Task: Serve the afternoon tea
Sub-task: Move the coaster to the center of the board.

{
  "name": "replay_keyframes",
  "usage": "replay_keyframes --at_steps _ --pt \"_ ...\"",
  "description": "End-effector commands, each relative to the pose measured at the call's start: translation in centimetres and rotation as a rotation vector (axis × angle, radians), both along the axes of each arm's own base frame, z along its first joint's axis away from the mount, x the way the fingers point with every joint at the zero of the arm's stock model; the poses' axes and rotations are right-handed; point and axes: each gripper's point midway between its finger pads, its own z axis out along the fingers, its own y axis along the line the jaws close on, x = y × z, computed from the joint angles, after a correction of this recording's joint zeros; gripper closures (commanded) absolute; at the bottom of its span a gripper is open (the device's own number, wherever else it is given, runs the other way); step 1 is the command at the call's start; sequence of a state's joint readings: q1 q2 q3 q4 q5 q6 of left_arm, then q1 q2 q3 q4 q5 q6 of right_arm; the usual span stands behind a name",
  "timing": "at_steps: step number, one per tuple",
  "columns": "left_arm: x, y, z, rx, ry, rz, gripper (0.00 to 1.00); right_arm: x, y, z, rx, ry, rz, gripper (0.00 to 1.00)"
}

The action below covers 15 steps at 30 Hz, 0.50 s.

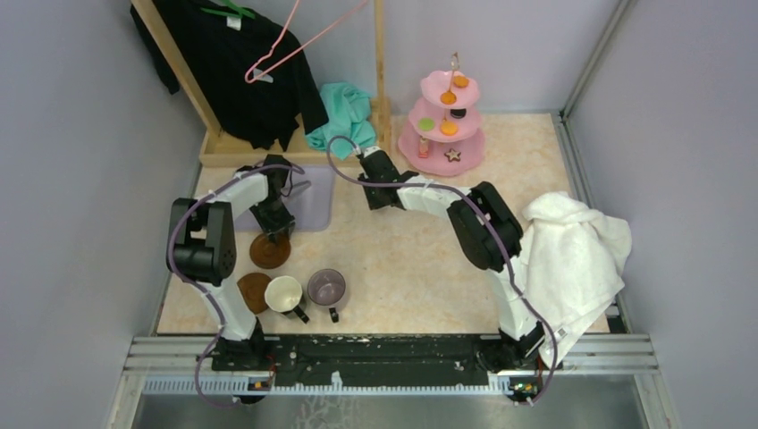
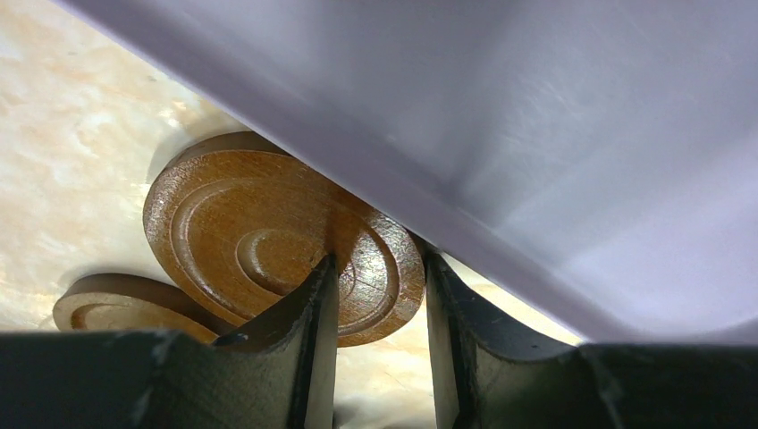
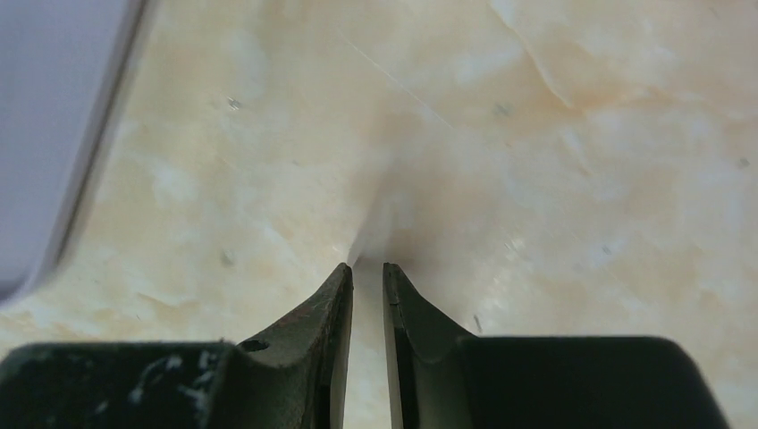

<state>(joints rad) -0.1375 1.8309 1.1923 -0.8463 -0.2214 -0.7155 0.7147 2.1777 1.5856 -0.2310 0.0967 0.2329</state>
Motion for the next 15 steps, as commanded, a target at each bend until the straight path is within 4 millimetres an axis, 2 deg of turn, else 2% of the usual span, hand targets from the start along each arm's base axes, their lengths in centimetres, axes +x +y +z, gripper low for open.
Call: replay_keyframes --at_steps 1,8,15 --pt "8.1 -6.3 -0.4 -0.184 -0.283 -0.116 1.0 0.9 -2.0 5.7 0.068 -0.118 -0.084 0.8" --pt "9.0 -10.6 0.7 -0.215 -0.339 -0.262 1.0 -0.1 -5.5 7.6 0.091 -0.156 -0.16 0.8" --pt "9.1 -14.9 1.9 -0.215 -0.375 -0.388 1.0 -1.1 -7.9 10.2 0.108 -0.199 -0.206 0.8"
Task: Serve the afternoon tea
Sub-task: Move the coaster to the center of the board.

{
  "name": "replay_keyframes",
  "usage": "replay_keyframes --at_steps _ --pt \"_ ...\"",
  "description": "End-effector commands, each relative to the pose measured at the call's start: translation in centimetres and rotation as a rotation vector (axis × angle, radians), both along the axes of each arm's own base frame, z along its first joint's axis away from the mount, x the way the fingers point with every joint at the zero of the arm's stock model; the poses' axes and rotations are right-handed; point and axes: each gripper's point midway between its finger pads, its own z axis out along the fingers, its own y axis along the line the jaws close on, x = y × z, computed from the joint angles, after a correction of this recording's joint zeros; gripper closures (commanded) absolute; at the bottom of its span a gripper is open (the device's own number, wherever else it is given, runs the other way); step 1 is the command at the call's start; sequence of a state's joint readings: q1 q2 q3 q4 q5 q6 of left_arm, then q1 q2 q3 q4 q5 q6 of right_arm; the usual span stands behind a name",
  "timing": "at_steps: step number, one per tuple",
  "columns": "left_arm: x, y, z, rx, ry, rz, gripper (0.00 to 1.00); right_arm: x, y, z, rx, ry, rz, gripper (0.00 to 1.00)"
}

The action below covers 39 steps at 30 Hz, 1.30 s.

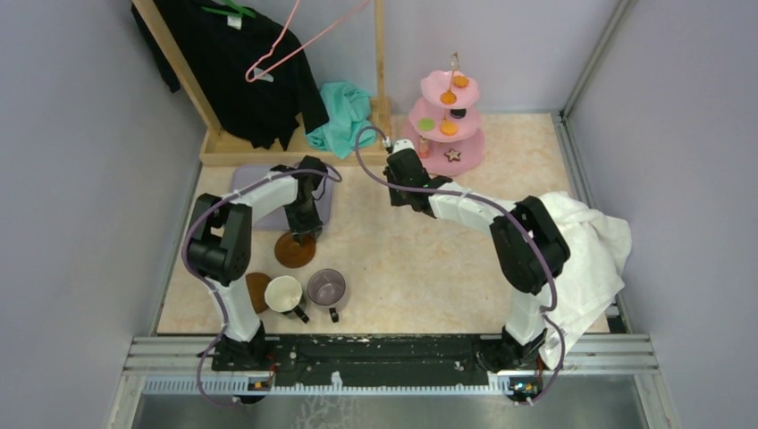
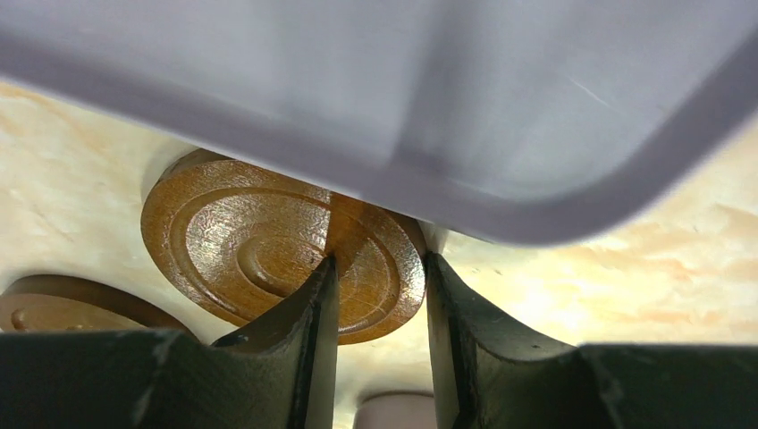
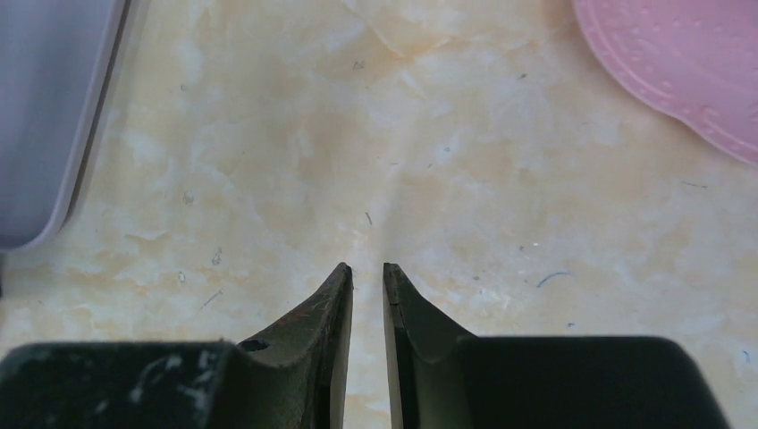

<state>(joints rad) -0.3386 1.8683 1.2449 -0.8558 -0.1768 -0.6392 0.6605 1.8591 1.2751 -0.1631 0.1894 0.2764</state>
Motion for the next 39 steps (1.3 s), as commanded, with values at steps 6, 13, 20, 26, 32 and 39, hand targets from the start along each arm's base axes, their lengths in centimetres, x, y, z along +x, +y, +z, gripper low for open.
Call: replay_keyframes --at_steps 6,13,20,26,32,39 --pt "9.8 -11.9 2.9 -0.235 -0.408 -0.23 1.0 -0.1 -3.4 7.0 0.091 -0.152 -0.104 0.8" --pt "10.2 -17.9 3.9 -0.272 -0.454 -0.4 1.0 -1.1 -7.0 8.3 0.118 -0.192 -0.186 0.8" --pt "12.3 -22.2 4.9 -0.311 -0.503 -0.473 1.0 -1.8 -12.1 10.4 0.14 -0.276 -0.311 0.8" --pt "13.9 -24.7 4.3 -0.357 -0.508 -0.509 1.0 -2.4 -14.4 11.3 0.129 -0.299 -0.356 0.8" --pt "15.2 -26.0 2.5 -0.365 -0.491 -0.529 1.0 -2.7 -15.0 11.8 0.126 -0.31 -0.37 0.8" --pt "15.8 -25.3 4.7 -0.333 -0.56 -0.512 1.0 -2.4 -15.0 12.9 0.123 -0.329 -0.37 0.8"
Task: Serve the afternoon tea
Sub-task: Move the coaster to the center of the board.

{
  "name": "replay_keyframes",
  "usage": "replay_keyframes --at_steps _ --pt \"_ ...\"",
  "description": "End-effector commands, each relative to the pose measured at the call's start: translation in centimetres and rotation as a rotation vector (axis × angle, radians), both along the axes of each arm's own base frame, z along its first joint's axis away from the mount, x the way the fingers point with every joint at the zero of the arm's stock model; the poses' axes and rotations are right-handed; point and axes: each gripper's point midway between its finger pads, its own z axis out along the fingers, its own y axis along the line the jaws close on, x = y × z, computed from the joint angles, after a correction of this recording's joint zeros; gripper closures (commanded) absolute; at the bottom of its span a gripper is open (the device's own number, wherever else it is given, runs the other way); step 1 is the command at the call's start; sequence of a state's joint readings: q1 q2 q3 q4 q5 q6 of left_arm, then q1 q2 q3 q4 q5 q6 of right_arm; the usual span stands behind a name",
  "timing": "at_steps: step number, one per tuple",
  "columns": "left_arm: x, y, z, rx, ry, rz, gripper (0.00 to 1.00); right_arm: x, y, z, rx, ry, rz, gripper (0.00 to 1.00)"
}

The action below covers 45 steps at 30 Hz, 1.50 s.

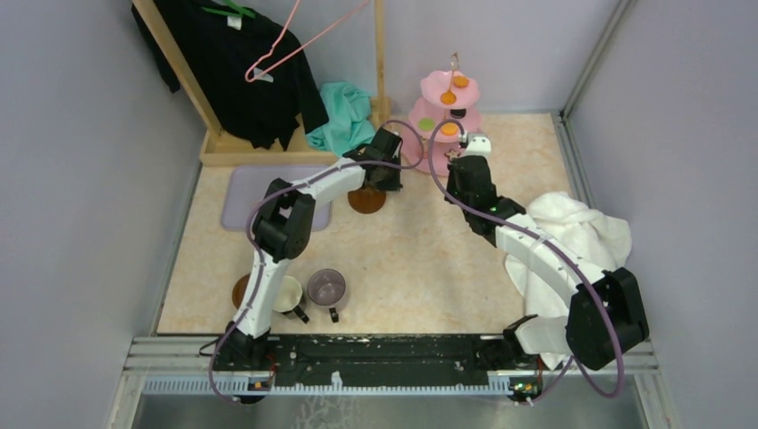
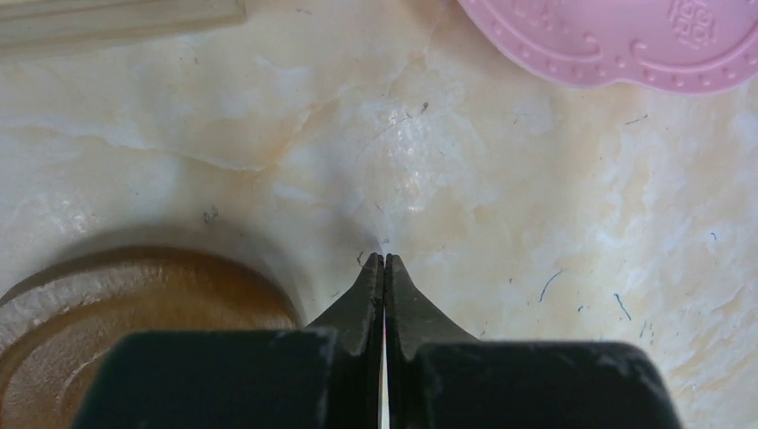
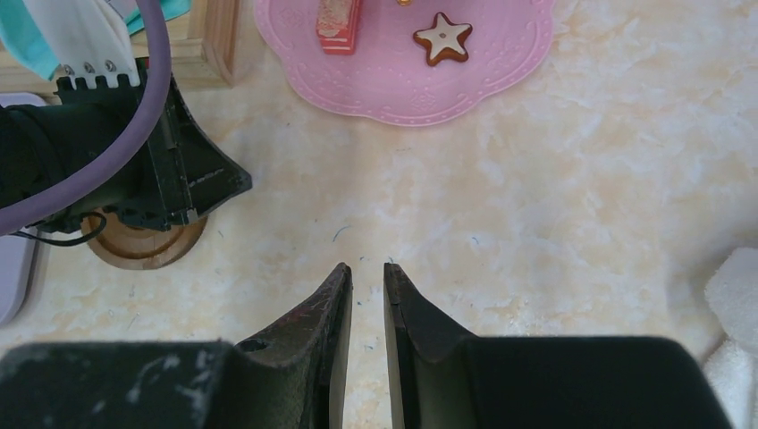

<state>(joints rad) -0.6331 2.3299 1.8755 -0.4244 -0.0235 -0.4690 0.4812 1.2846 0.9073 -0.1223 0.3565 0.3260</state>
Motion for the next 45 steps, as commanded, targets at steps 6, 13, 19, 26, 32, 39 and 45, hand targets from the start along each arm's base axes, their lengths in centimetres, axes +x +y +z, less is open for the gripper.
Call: replay_keyframes --at_steps 6,13,19,26,32,39,45 --pt "0.7 3.7 9.7 -0.035 -0.264 0.158 0.99 0.5 0.1 5.2 0.019 -0.136 0.037 0.78" --pt "-0.1 13.0 14.6 0.072 -0.333 0.522 0.53 1.9 2.5 6.8 0.038 -0.135 0.13 0.76" --pt "-2.6 24.0 12.5 0.041 -0.09 0.829 0.39 3.3 6.9 7.7 0.098 -0.151 0.219 0.76" --pt "-9.6 32.2 10.8 0.02 -0.004 1.056 0.39 2.9 11.2 6.7 0.151 -0.124 0.317 0.76" --pt "-17.0 34.4 8.8 0.037 0.126 1.234 0.29 1.8 13.6 6.1 0.162 -0.093 0.384 0.75" --pt "-23.0 34.7 5.9 -0.011 0.245 1.387 0.22 0.9 14.4 5.7 0.161 -0.08 0.422 0.75" --pt "-25.8 34.5 3.3 -0.024 0.315 1.45 0.2 0.5 14.5 5.8 0.177 -0.083 0.437 0.75"
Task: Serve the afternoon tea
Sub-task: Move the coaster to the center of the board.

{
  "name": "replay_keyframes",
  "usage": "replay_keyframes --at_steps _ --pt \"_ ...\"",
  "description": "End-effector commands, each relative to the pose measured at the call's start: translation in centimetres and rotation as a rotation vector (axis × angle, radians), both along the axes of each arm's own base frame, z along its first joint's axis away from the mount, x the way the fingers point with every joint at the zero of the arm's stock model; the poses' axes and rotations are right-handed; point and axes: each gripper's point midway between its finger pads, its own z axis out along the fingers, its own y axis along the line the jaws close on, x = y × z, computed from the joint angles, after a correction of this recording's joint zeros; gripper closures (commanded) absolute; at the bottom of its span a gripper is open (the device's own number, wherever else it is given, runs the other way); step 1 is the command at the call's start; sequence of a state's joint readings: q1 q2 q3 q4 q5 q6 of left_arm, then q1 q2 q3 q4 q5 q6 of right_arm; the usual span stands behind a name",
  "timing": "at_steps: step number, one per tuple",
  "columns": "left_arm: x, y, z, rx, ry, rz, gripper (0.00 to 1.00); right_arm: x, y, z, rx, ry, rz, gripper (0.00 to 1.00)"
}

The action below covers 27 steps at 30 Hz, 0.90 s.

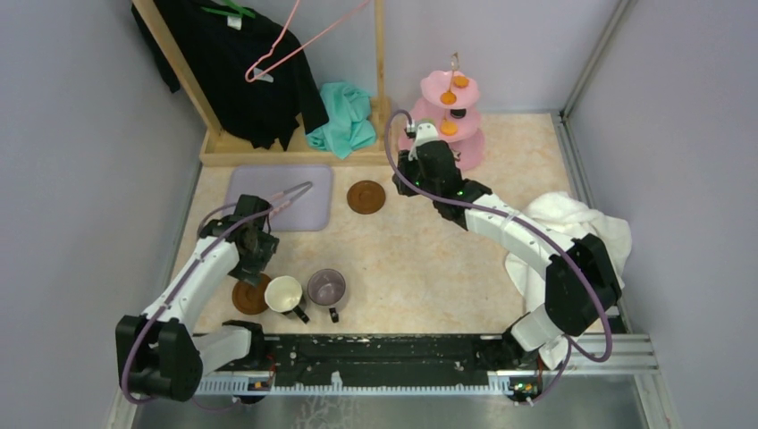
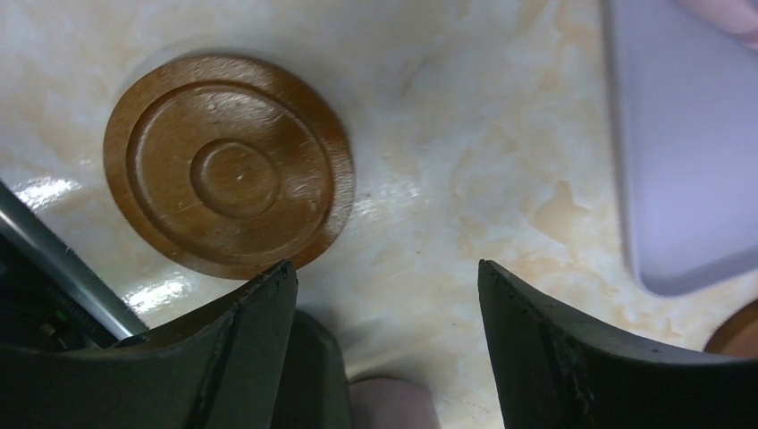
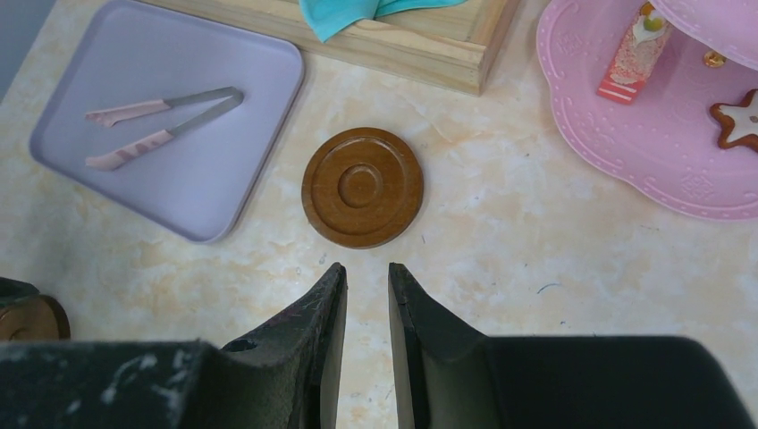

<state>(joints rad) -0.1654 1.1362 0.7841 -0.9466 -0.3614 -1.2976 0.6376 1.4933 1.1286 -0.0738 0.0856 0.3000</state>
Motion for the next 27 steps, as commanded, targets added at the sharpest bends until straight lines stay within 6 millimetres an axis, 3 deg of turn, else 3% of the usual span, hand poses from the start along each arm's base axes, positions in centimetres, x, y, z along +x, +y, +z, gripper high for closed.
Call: replay_keyframes --at_steps 1,11,27 --pt "-2.1 0.2 -1.3 -0.034 0.03 0.13 0.2 0.2 1.1 3.6 0.08 -0.076 0.023 0.75" --pt "-3.7 0.4 -3.6 -0.049 0.062 0.194 0.2 0.0 1.1 3.3 0.084 -0.069 0.027 0.75" --pt "-1.6 2.8 -4.5 -0.035 0.039 0.137 0.2 0.5 1.5 2.5 0.088 -0.058 0.018 0.75"
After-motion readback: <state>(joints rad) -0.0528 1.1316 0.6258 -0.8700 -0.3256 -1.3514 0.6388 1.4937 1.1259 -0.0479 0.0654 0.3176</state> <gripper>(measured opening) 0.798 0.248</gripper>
